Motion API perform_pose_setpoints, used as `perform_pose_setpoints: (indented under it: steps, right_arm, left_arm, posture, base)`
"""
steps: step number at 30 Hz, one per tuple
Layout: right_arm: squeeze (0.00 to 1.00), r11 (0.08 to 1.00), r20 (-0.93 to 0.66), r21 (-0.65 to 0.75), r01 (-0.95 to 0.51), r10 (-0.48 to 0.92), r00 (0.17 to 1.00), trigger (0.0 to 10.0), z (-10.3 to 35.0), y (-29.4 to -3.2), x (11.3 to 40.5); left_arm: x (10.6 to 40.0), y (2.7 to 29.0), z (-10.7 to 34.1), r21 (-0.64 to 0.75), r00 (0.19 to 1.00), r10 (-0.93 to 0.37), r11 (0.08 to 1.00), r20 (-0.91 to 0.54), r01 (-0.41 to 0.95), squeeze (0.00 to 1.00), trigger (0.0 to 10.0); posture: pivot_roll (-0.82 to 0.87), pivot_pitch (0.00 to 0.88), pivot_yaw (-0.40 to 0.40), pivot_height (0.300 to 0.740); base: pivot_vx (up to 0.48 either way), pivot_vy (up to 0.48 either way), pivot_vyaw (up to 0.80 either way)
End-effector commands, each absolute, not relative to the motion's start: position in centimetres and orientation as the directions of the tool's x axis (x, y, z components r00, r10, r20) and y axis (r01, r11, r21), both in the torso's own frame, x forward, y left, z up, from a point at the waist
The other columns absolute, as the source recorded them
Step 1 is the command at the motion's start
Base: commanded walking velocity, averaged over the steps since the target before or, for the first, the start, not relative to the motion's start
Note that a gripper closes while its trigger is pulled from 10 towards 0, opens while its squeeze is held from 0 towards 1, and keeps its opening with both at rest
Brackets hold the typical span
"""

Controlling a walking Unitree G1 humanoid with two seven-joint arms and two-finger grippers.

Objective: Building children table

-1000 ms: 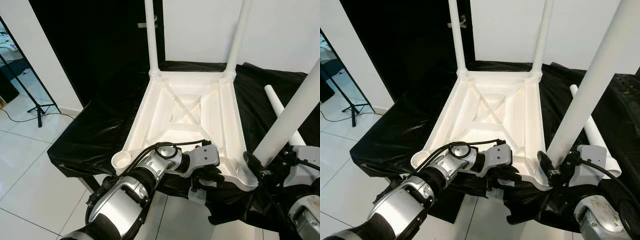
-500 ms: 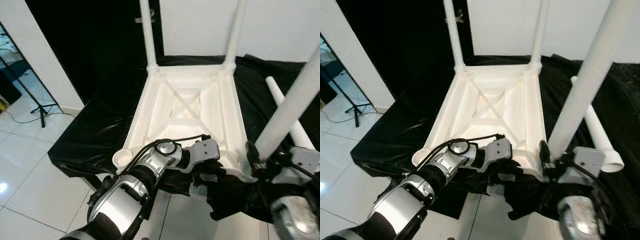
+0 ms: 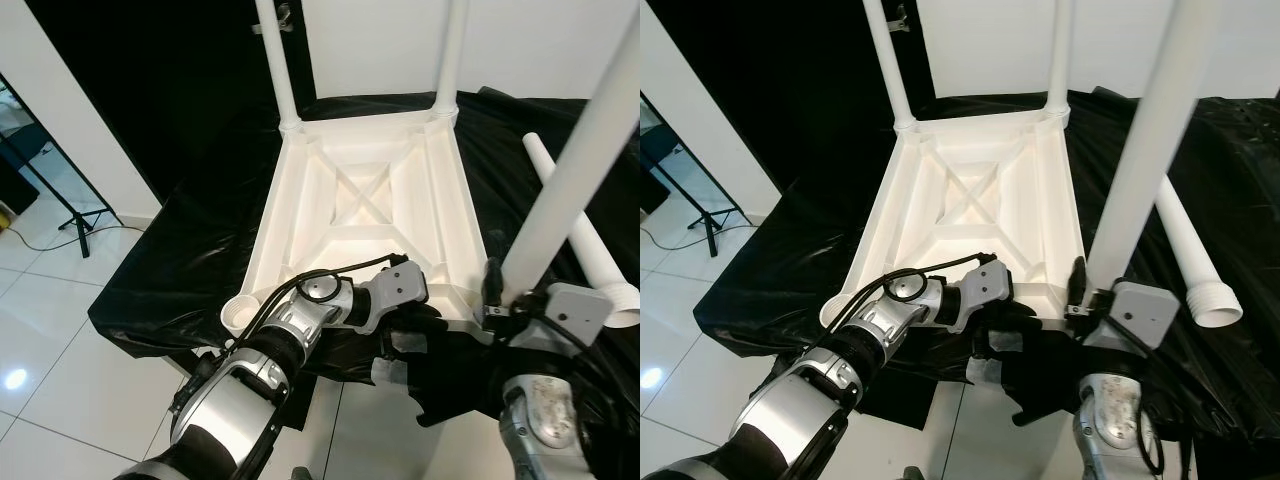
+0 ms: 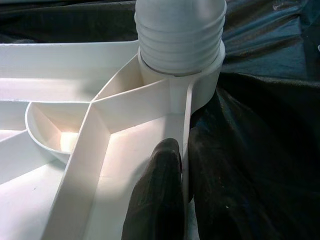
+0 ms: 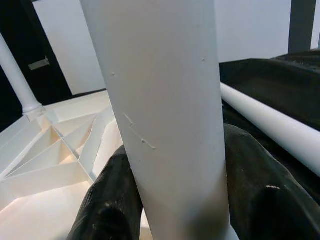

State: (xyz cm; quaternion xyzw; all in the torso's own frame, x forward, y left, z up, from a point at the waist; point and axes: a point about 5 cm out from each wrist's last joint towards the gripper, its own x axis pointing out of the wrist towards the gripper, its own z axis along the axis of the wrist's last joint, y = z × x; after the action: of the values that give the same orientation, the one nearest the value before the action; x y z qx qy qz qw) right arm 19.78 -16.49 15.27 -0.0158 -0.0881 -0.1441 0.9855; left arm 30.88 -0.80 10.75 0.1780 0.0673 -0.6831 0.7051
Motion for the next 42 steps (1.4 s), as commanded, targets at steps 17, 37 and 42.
perform_pose_setpoints:
  steps: [17,37,42]
  right_arm:
    - [0.00,0.951,0.246,-0.234,0.200,-0.141,0.959,10.0,16.0,-19.0,20.1]
    - [0.00,0.906,-0.082,-0.257,-0.336,0.326,0.942,0.0,14.8,-23.6,20.6]
    - [0.00,0.897,-0.128,-0.224,-0.381,0.361,0.924,0.0,14.8,-24.2,20.6]
  left_arm:
    - [31.0,1.3,7.6,0.083,0.209,-0.889,0.192,-0.407,0.978,0.00,10.0]
    - [31.1,0.1,8.1,0.092,0.202,-0.894,0.180,-0.401,0.979,0.00,10.0]
    - [31.1,0.2,8.0,0.090,0.206,-0.894,0.186,-0.399,0.979,0.00,10.0]
  posture:
    - [0.12,0.000,0.147,0.740]
    - [0.06,0.000,0.115,0.740]
    - [0.06,0.000,0.107,0.740]
  base:
    - [0.000,0.000,0.00]
    - [0.000,0.000,0.00]
    - [0.000,0.000,0.00]
